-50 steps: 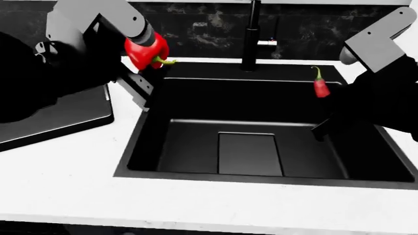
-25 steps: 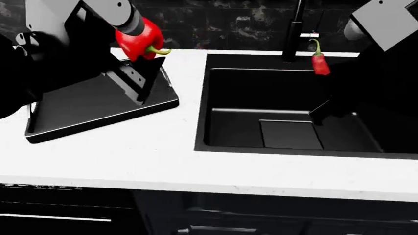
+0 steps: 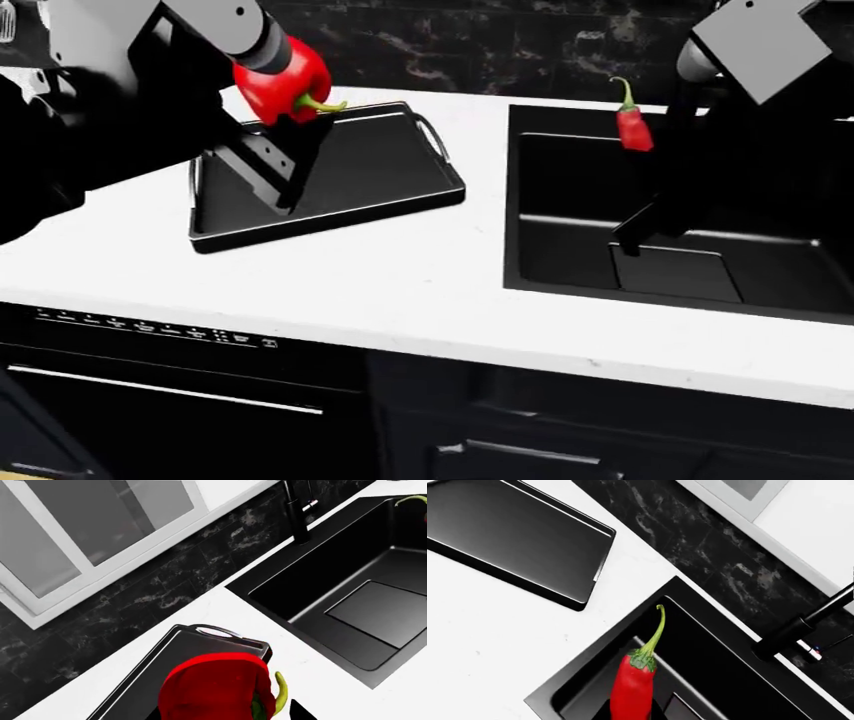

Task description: Pick up the fruits and vegetables and place them in the sink. Turn on the sink faucet to wash them. Then turn the sink off and put them in the tray.

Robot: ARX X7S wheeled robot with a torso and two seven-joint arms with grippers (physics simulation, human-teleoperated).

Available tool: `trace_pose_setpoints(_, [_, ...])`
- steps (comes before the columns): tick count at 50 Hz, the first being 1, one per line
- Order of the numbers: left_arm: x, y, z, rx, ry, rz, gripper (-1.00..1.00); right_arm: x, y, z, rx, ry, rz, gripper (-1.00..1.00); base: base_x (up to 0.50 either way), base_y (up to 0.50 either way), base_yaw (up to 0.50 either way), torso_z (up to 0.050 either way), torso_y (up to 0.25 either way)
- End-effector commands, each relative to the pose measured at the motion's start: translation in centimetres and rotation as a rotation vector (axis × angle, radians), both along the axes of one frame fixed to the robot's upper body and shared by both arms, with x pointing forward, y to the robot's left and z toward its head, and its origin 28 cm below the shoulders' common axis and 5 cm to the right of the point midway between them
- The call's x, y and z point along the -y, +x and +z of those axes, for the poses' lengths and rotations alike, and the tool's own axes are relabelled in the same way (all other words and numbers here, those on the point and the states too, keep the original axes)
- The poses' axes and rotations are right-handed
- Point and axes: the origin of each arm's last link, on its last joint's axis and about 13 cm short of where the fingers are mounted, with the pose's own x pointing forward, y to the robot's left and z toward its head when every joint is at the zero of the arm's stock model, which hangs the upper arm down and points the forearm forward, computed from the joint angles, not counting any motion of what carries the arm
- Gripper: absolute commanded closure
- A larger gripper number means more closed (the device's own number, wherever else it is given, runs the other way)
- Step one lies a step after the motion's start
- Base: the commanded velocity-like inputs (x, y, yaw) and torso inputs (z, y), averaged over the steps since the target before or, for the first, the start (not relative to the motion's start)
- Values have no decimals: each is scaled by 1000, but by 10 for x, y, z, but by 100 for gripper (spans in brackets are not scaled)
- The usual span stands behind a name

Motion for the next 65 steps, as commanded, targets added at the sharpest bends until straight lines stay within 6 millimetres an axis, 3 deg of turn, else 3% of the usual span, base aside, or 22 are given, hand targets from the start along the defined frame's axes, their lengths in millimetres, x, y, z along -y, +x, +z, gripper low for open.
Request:
trace_pose_setpoints(1, [-1, 0, 0, 8, -10, 9, 100, -4, 2, 0, 7, -7, 8, 100, -58, -9, 500, 0, 0])
trace_pose_setpoints(25, [2, 2, -4, -5, 1, -2, 100, -6, 3, 1, 15, 2, 19, 100, -26, -5, 500, 0, 0])
trace_pose_setpoints(42, [4, 4, -6, -11, 10, -12, 100, -3, 4, 1, 12, 14, 13, 100, 48, 506, 0, 0, 0])
trace_pose_setpoints(65, [6, 4, -6, -11, 8, -18, 100, 0, 3, 1, 11, 28, -5, 100, 477, 129, -13, 0, 2])
